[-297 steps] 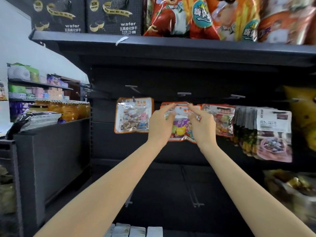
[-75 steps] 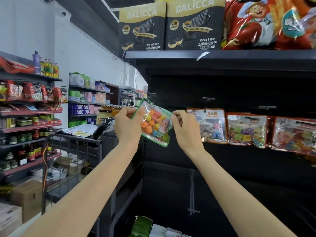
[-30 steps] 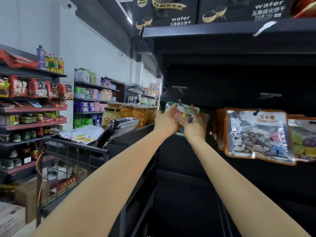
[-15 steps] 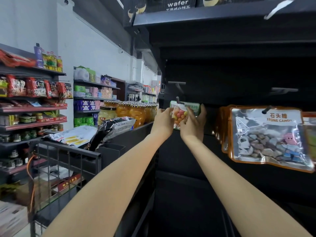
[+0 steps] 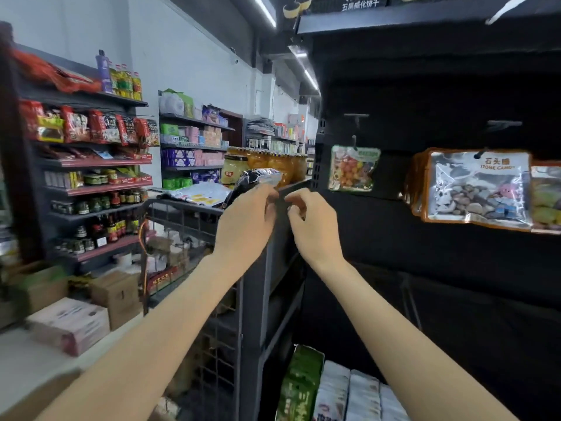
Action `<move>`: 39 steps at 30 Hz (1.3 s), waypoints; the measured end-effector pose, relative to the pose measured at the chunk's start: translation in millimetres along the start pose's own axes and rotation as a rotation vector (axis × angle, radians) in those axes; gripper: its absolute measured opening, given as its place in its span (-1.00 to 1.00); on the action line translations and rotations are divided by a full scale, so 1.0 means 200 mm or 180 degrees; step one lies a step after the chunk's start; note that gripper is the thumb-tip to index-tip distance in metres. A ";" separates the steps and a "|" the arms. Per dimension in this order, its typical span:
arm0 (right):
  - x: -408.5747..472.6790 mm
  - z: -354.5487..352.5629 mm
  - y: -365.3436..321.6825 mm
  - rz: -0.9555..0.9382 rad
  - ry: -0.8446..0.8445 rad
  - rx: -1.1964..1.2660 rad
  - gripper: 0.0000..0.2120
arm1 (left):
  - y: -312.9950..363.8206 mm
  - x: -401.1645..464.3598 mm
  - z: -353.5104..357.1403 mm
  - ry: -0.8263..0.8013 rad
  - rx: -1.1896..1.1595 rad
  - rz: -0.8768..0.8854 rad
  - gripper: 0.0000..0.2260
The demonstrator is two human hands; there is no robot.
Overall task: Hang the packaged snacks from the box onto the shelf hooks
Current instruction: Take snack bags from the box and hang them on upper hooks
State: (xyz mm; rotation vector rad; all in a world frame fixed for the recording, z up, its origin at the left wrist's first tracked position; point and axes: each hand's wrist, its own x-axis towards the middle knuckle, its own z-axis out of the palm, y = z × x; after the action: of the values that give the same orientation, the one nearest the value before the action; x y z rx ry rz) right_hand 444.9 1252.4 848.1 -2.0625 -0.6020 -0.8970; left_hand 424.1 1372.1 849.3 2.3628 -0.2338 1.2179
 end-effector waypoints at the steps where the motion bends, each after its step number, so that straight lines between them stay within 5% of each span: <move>1: -0.07 0.05 -0.05 -0.0003 -0.0131 0.0039 -0.78 | -0.05 -0.10 -0.05 -0.0066 0.0066 -0.0096 -0.80; 13: -1.17 0.86 -0.22 0.0502 -0.2693 0.0155 -0.73 | -0.75 -1.45 -0.33 -0.1522 0.0615 -0.2101 -0.81; 18: -1.51 1.15 -0.15 0.0661 -0.3720 -0.0061 -0.64 | -0.99 -1.90 -0.33 -0.2576 0.0915 -0.2945 -0.74; 24: -1.71 1.33 -0.09 0.0665 -0.4802 -0.0026 0.03 | -1.05 -2.00 -0.25 -0.3401 0.1219 -0.3232 -0.42; 27: -1.79 1.38 -0.11 0.0616 -0.4919 -0.0388 0.18 | -1.08 -2.03 -0.21 -0.3506 0.1193 -0.3760 -0.27; 31: -1.87 1.42 -0.15 0.0309 -0.4332 -0.0781 0.00 | -1.12 -2.04 -0.18 -0.3349 0.0819 -0.4297 -0.19; 39: -1.86 1.46 -0.06 0.0723 -0.4344 -0.0743 -0.12 | -1.12 -2.04 -0.22 -0.2679 0.0945 -0.4490 -0.33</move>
State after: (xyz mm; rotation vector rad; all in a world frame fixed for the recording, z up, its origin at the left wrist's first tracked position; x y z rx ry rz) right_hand 312.7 1457.5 441.9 -2.6883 -0.9052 0.7566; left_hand 230.6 1564.5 469.2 2.2089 1.2080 -0.4250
